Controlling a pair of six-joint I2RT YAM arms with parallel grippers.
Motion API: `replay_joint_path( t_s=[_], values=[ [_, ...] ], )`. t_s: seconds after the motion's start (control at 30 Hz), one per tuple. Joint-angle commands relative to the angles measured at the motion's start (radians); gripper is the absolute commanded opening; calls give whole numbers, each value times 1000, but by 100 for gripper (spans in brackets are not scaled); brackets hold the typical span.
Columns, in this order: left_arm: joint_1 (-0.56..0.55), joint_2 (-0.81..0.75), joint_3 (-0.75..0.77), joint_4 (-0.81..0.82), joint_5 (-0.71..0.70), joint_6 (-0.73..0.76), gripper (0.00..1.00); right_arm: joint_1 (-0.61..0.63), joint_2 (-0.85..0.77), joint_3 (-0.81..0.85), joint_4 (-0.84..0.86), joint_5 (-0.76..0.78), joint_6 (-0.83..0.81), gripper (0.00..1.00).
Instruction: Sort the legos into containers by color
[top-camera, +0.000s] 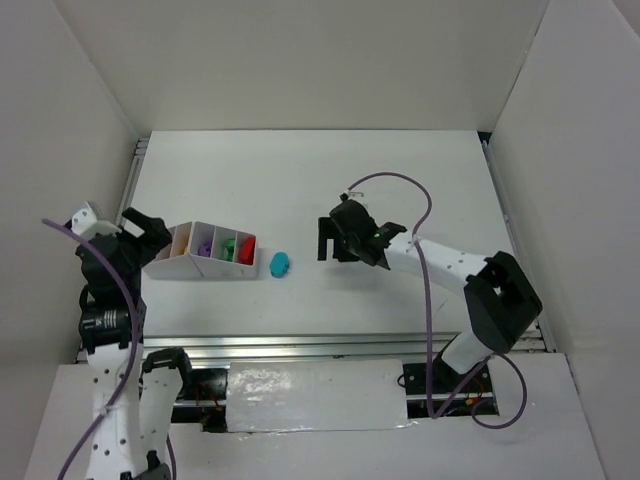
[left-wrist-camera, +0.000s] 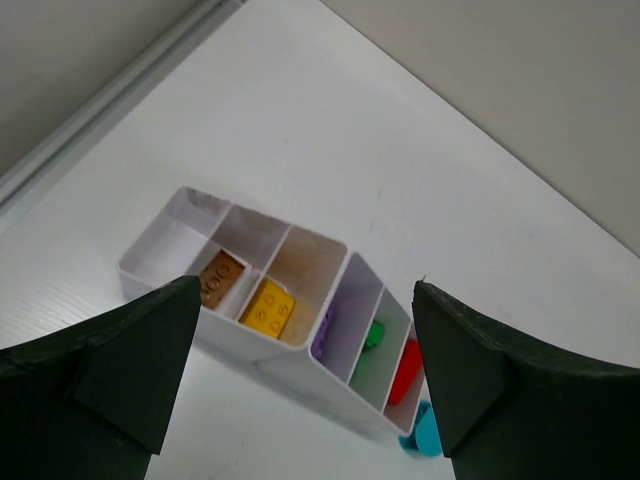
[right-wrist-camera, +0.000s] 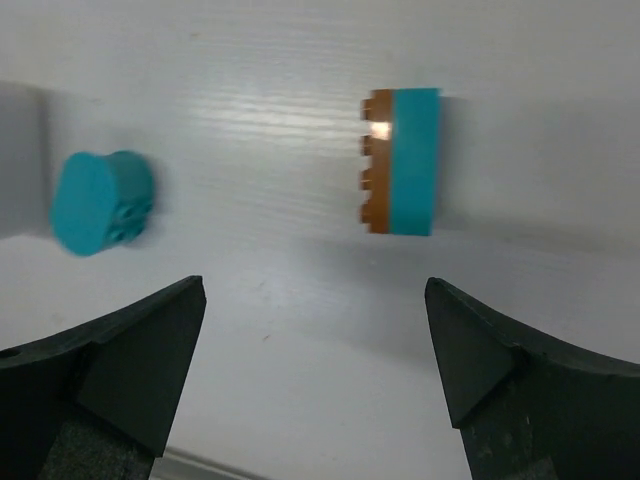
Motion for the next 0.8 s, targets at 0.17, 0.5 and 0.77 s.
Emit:
replay_joint_path(
  t_s=[0.17, 0.5, 0.77],
  values=[
    [-153, -62, -35, -41, 120, 66, 100, -90, 232, 188, -164, 91, -45, 89],
    [-192, -17, -37, -32, 229, 100, 99, -102, 363, 248, -126, -1, -100, 35],
    [-201, 59, -26, -38, 402, 49, 100, -20, 179, 191, -13, -54, -93, 35]
  ],
)
